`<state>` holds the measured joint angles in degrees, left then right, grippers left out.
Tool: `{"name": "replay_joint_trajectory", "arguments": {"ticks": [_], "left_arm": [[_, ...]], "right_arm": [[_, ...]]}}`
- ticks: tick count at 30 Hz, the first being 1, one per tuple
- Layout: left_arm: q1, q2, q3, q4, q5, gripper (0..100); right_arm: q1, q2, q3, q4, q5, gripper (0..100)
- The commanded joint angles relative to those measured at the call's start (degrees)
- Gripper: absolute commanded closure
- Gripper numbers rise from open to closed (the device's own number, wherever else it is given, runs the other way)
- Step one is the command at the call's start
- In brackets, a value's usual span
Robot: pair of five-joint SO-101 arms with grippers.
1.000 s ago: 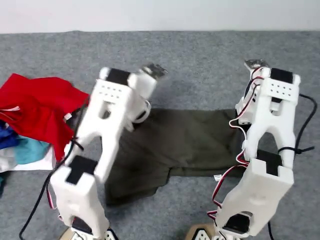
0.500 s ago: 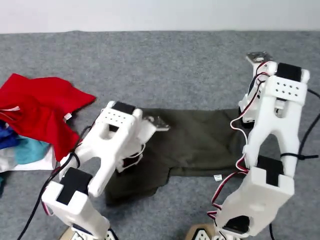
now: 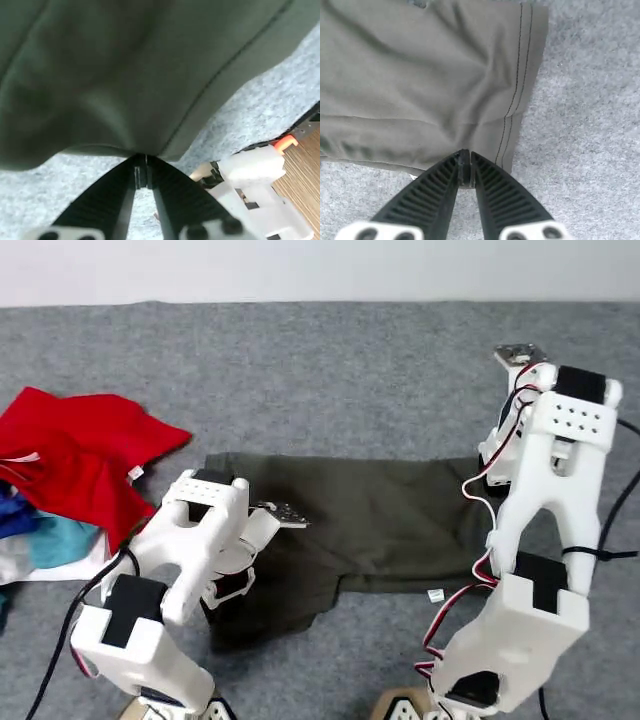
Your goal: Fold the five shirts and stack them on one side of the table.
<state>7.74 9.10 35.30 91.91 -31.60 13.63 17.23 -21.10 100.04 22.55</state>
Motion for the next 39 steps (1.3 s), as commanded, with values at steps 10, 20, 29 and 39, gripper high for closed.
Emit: {"name": "replay_joint_trajectory", "arguments": {"ticks": [10, 20, 29, 39], "left_arm": [[9.93, -12.48, -4.18, 3.96, 0.88, 100], [8.79, -0.35, 1.36, -2.90, 3.16, 100], [1.14, 0.26, 1.36, 0.00, 2.73, 100], [1.05, -0.35, -4.88, 7.30, 3.25, 100]], "right_arm": [[0.22, -3.91, -2.73, 1.36, 0.18, 99.0], [0.48, -3.91, -2.73, 1.36, 0.18, 99.0], [0.31, -4.09, -2.73, 1.36, 0.18, 99.0], [0.22, -4.18, -3.08, 1.80, 0.53, 99.0]]}}
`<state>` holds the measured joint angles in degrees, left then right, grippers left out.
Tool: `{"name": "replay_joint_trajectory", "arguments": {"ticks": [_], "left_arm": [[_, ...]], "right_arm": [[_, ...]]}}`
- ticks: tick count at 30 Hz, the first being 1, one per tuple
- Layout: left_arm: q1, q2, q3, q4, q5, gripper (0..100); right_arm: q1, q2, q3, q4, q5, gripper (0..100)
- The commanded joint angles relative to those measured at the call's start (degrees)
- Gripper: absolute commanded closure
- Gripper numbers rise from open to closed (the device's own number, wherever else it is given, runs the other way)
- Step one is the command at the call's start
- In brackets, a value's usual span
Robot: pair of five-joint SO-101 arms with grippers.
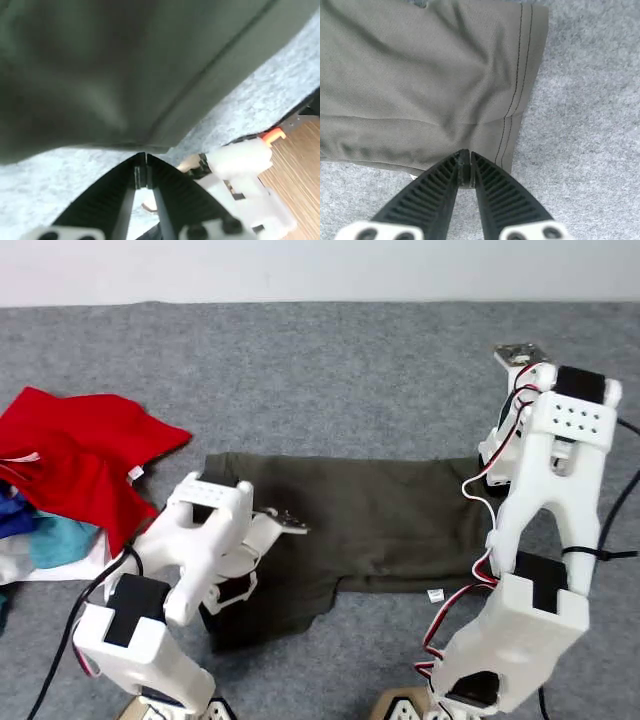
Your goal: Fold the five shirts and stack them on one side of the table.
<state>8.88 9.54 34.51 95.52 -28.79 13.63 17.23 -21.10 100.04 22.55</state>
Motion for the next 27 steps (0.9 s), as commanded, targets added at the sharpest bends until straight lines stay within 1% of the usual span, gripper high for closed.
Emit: {"name": "replay_joint_trajectory", "arguments": {"ticks": [1, 4, 8, 9, 11, 13, 15, 19, 23, 27], "left_arm": [[-0.44, -1.41, -5.76, 4.57, 1.14, 100], [-0.53, -7.30, -8.66, 4.92, 3.60, 100], [-0.62, -19.25, -8.66, 4.92, 4.66, 100], [-1.58, -22.33, -8.40, 4.92, 5.45, 100], [-4.48, -27.87, -7.60, 4.92, 7.56, 100], [-9.76, -32.88, -6.55, 4.92, 8.26, 100], [-16.62, -37.10, -5.76, 4.92, 8.09, 100], [-32.35, -42.11, -5.58, 4.92, 6.07, 100], [-46.15, -42.81, -5.49, 3.96, 2.46, 100], [-55.30, -42.73, -5.23, 0.79, 1.41, 100]], "right_arm": [[0.22, -4.26, -3.34, 2.24, 0.53, 99.0], [0.22, -4.62, -3.78, 2.68, 0.53, 99.0], [0.04, -9.01, -2.99, 2.77, 0.62, 99.0], [-0.57, -10.33, -2.90, 2.77, 0.79, 99.0], [-2.33, -13.41, -1.41, 2.77, 4.31, 99.0], [-5.23, -16.92, 1.93, 2.77, 8.09, 99.0], [-9.01, -20.26, 6.95, 2.77, 10.64, 99.0], [-18.51, -25.27, 18.29, 2.51, 12.40, 99.0], [-31.16, -26.68, 26.29, 1.54, 12.22, 99.0], [-45.49, -26.59, 32.18, -2.07, 11.96, 99.0]]}}
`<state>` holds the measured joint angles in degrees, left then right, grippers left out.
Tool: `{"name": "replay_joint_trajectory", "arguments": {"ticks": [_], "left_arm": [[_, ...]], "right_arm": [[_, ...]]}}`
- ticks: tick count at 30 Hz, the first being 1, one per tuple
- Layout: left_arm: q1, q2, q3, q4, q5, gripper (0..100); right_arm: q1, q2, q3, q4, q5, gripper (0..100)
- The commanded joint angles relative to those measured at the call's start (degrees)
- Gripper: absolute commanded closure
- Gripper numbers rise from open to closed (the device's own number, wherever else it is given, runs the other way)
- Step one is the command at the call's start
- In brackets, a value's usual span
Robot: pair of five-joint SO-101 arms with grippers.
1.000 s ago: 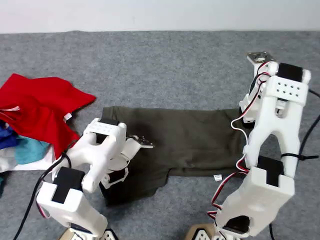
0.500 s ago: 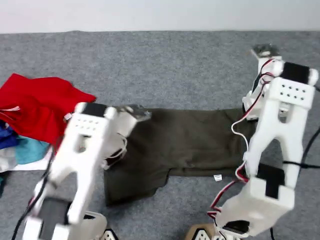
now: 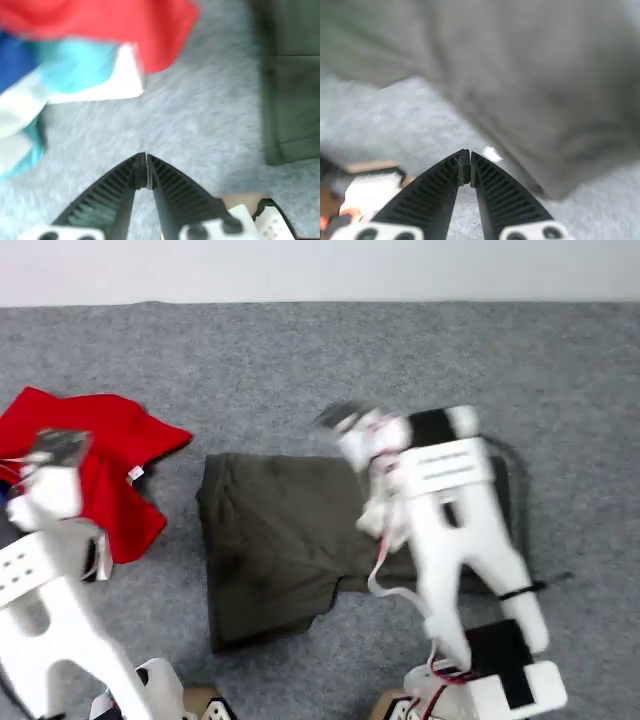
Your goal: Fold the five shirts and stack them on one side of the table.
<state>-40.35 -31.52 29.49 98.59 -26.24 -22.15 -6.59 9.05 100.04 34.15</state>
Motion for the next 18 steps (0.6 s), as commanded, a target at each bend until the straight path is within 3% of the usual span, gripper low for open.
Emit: {"name": "replay_joint_trajectory", "arguments": {"ticks": [1, 5, 11, 18], "left_arm": [[-7.74, -1.67, -0.13, -2.73, -1.14, 100], [-11.34, -1.67, 2.15, -3.16, -1.23, 100], [-14.95, -1.67, 8.48, -7.47, -1.32, 100], [-15.38, -1.67, 10.95, -8.00, -1.32, 100]], "right_arm": [[-12.88, -2.77, 3.16, -3.65, 0.35, 99.0], [-21.85, -2.77, 7.82, -11.56, 0.35, 96.6], [-29.41, -2.68, 13.27, -18.24, 0.35, 78.0], [-36.53, -0.92, 15.03, -22.37, 0.35, 77.5]]}}
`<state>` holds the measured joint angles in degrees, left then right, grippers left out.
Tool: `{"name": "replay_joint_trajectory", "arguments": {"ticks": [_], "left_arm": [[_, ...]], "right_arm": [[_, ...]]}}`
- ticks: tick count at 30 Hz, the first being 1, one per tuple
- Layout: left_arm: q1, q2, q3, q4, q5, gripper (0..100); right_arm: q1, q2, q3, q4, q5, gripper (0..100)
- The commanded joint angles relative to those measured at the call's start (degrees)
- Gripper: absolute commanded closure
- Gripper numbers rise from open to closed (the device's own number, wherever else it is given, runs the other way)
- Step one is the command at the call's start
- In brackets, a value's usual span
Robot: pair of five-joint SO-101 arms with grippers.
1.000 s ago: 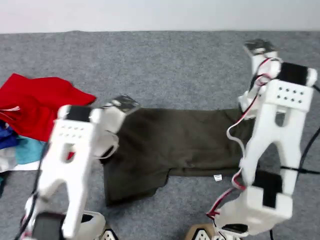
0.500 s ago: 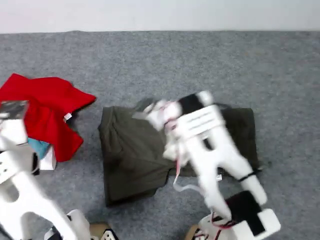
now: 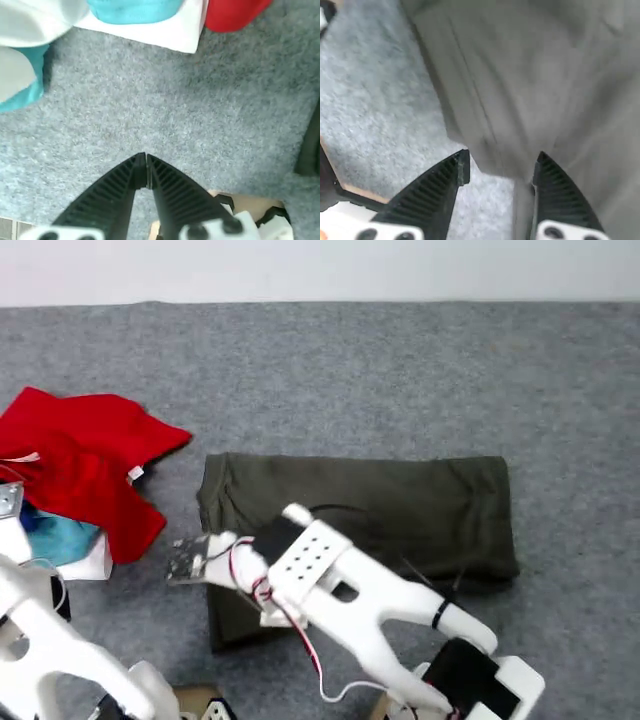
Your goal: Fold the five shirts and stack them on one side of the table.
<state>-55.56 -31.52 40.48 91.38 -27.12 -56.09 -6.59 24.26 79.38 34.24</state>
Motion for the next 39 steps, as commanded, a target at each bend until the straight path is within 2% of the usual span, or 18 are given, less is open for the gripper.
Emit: {"name": "replay_joint_trajectory", "arguments": {"ticks": [1, 12, 18, 23, 29, 39], "left_arm": [[-0.18, -1.67, -0.04, -0.79, -0.44, 100], [-0.18, -1.67, -0.31, -0.79, -0.44, 100], [-0.09, -1.67, -0.31, -0.79, -0.44, 100], [-0.09, -1.67, -0.31, -0.79, -0.44, 100], [0.09, -1.67, -0.40, -0.79, -0.44, 100], [0.09, -1.67, -0.40, -0.79, -0.44, 100]], "right_arm": [[-3.38, 0.40, -0.18, -2.42, 0.26, 77.5], [-10.95, 12.09, -0.44, -8.57, 0.18, 77.5], [-8.13, 17.98, -0.53, -13.93, 0.35, 79.7], [-7.60, 20.09, -2.64, -13.67, 0.53, 99.5], [-6.02, 19.82, -6.59, -12.26, 0.35, 98.7], [2.33, 19.91, -24.18, 0.40, 0.44, 98.8]]}}
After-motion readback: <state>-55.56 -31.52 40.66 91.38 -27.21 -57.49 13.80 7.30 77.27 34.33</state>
